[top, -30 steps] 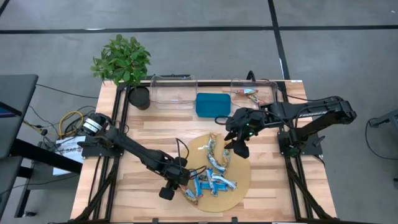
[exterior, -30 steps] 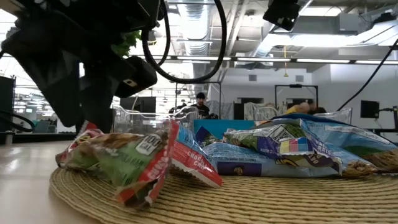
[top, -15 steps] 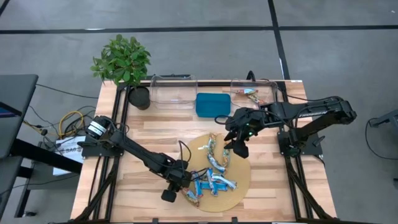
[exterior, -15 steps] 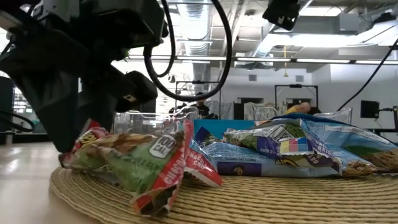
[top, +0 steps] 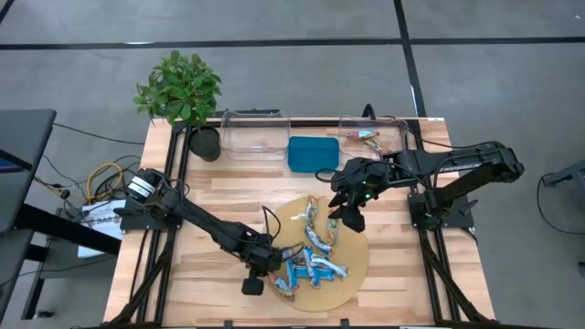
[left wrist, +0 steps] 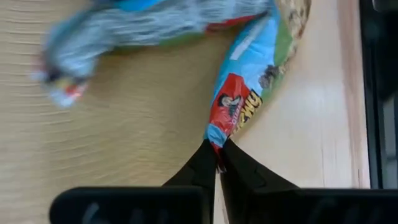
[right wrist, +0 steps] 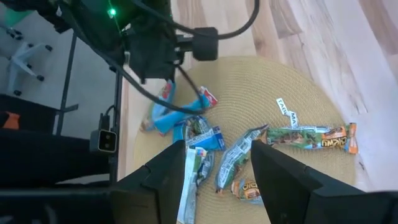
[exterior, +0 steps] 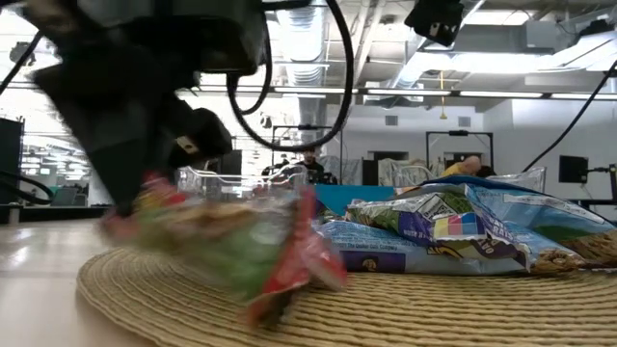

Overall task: Pick and place Granola Bars by type
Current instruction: Put the red granola bar into the right transparent bin

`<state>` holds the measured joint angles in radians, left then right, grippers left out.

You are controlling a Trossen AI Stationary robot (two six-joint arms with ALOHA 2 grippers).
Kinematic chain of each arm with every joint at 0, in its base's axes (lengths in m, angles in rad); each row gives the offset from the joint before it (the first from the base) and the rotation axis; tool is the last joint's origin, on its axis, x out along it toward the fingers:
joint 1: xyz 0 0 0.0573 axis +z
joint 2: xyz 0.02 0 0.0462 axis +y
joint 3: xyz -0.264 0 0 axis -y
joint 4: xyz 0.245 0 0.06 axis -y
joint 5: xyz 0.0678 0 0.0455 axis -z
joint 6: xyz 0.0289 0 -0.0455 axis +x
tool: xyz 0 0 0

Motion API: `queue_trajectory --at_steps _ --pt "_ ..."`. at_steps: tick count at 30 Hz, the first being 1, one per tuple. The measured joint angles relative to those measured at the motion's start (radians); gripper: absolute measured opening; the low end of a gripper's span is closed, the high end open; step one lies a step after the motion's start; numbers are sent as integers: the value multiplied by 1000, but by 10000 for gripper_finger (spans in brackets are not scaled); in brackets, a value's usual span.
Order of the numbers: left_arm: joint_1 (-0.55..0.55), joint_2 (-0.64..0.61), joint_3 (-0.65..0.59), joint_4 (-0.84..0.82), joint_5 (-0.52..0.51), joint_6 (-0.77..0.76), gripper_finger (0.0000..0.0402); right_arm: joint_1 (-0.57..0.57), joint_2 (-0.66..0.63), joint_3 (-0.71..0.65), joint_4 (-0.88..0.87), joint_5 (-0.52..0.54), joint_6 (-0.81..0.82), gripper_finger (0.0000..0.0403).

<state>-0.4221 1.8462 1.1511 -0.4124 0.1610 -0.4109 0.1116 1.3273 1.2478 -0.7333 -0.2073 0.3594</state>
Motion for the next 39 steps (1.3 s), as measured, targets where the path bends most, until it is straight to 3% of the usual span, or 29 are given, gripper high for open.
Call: queue_trajectory --at_steps 6,14,21,28,39 --pt "84 -107 0 -41 -180 -167 0 -1 0 0 6 44 84 172" --pt "186 -364 0 -186 -381 -344 0 -10 0 0 26 160 252 165" --pt "268 -551 0 -123 -612 -406 0 -47 0 0 234 240 339 166" --pt "329 -596 0 24 -607 -375 0 -116 0 0 475 241 375 176" --pt "330 -595 0 236 -536 -339 0 -178 13 0 613 239 332 221"
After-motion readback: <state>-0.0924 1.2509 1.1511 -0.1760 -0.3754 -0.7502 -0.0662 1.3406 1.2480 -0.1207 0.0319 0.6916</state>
